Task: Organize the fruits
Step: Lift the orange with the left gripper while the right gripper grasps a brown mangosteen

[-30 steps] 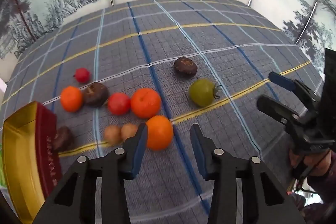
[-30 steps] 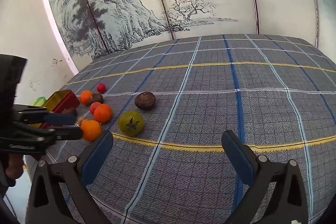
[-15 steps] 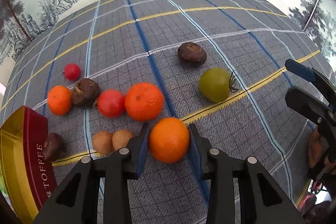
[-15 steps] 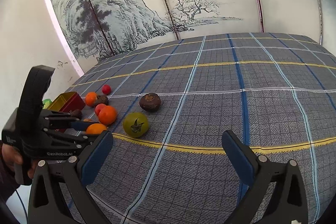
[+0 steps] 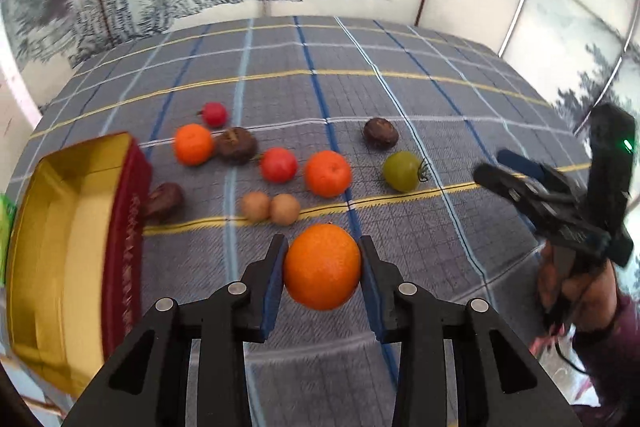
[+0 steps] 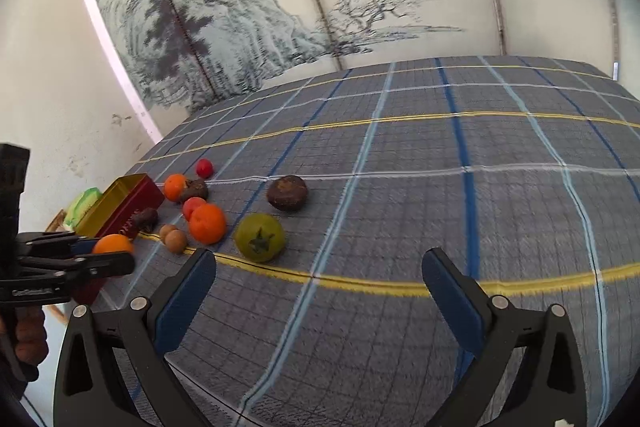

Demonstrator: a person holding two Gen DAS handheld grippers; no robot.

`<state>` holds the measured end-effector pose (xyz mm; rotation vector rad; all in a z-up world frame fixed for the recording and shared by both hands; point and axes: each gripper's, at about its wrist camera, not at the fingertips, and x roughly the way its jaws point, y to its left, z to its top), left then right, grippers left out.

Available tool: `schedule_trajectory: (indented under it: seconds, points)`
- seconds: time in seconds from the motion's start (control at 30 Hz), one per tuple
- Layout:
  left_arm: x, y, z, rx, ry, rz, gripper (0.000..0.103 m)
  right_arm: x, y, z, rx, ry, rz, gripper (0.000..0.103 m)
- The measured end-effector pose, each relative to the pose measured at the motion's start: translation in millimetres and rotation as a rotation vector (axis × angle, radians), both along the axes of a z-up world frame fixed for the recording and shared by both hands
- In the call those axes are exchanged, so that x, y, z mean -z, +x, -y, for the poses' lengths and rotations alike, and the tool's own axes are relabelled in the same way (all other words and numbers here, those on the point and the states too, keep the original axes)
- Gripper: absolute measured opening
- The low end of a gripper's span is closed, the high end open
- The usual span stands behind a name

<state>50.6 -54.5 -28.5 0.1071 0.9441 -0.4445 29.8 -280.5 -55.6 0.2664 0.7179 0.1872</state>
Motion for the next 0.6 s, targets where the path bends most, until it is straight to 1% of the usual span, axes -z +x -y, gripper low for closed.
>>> schedule_trajectory:
  seconds: [0.07, 0.1, 0.2, 0.23, 0.33, 0.4, 0.43, 0.5, 0.6]
  points:
    - [-5.7, -4.0, -9.1, -0.013, -0.02, -0.002, 0.036, -9.4, 16.3, -7.1, -0.04, -0.074, -0.015, 0.082]
    - [-8.2, -5.4, -11.3, -0.023, -0.027, -0.005, 0.036, -12.8, 27.5, -11.6, -0.074, -0.086, -0.03, 0.078]
    - [-14.4, -9.1, -17.9, -0.046, -0.047, -0.007, 0.036, -17.7, 61.2, -19.2, -0.182, -0.054, -0.078, 0.076]
    - [-16.2, -10.2, -20.3, -0.053, -0.047, -0.006, 0.036, -15.5, 71.9, -24.8, -0.208, -0.074, -0.101, 0.076]
    - [-20.1, -14.9, -28.1, -0.068, -0.041, 0.0, 0.036, -4.8, 94.0, -36.3, -0.264, -0.132, -0.134, 0.073]
    - [-22.7, -16.1, -31.5, -0.079, -0.04, 0.003, 0.036, 3.7, 104.5, -40.9, -0.291, -0.153, -0.168, 0.061]
    - [-24.1, -17.3, -34.2, -0.083, -0.042, 0.004, 0.036, 8.7, 109.8, -43.7, -0.304, -0.17, -0.185, 0.058]
    - [-27.5, -19.5, -39.3, -0.092, -0.047, 0.01, 0.036, 17.3, 120.2, -46.0, -0.315, -0.193, -0.218, 0.049]
    - [-31.9, -20.7, -43.9, -0.103, -0.048, 0.017, 0.036, 27.3, 128.0, -48.9, -0.341, -0.208, -0.258, 0.048]
